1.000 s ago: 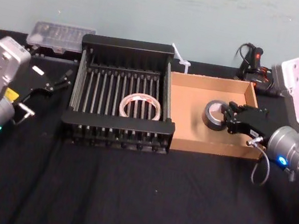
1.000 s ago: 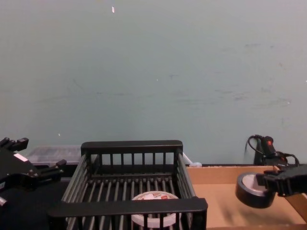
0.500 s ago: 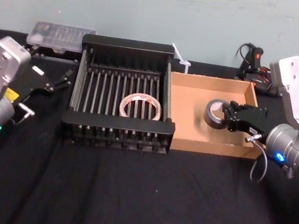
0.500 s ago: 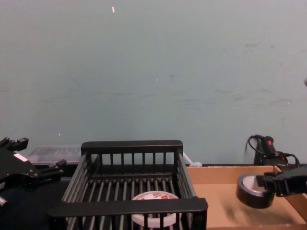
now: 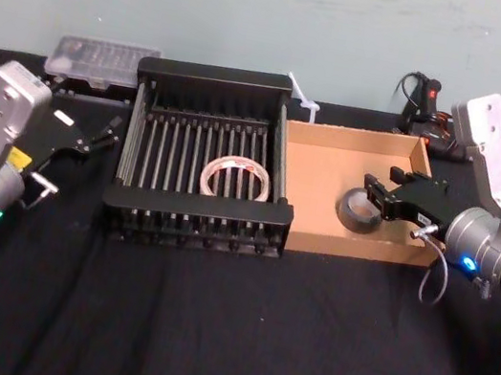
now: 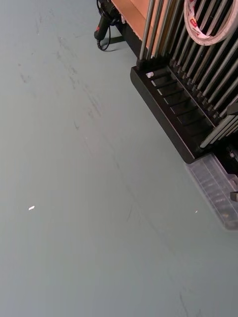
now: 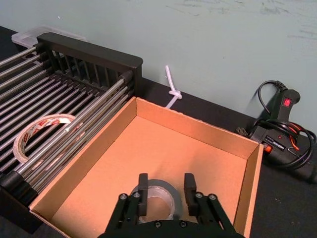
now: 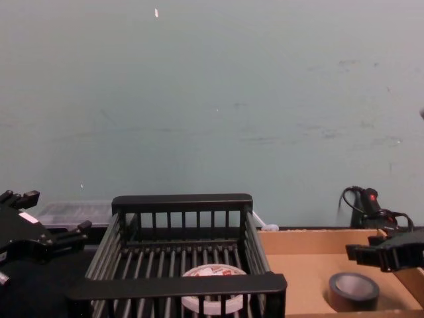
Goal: Pick up the white tape and place it into the black box , Pick up the silver tape and place it into the brown box.
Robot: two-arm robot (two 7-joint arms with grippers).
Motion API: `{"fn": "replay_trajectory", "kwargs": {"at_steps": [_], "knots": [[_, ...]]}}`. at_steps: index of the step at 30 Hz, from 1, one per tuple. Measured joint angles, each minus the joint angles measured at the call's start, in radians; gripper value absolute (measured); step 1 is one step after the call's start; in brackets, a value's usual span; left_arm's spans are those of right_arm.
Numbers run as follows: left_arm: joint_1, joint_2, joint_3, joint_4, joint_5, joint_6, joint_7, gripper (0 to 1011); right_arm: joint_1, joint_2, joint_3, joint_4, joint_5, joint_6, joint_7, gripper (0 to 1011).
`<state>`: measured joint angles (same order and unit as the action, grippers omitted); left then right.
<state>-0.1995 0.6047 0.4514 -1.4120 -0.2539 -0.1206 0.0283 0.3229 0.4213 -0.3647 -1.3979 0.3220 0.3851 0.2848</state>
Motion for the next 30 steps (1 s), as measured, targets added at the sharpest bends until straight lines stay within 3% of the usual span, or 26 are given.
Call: {"fn": "replay_trajectory", "kwargs": {"at_steps": [10,18,25,29,30], "knots": [[0.000,0.000,0.000,0.000,0.000,0.000,0.000,1001,-0.001,0.001,0.000,-0.001,0.001,-0.001,0.000,763],[0.000,0.000,0.000,0.000,0.000,0.000,0.000,1001,-0.001,0.001,0.000,-0.002,0.001,-0.001,0.000,973],[0.000,0.000,0.000,0.000,0.000,0.000,0.000,1001,-0.007,-0.002,0.007,-0.005,-0.001,-0.009,-0.006,1002],[0.000,0.000,0.000,0.000,0.000,0.000,0.000,1001,-0.038,-0.013,0.029,-0.027,-0.027,-0.066,-0.048,1002],[0.000,0.000,0.000,0.000,0.000,0.000,0.000,1001,-0.051,-0.019,0.036,-0.035,-0.042,-0.102,-0.070,1002]]}}
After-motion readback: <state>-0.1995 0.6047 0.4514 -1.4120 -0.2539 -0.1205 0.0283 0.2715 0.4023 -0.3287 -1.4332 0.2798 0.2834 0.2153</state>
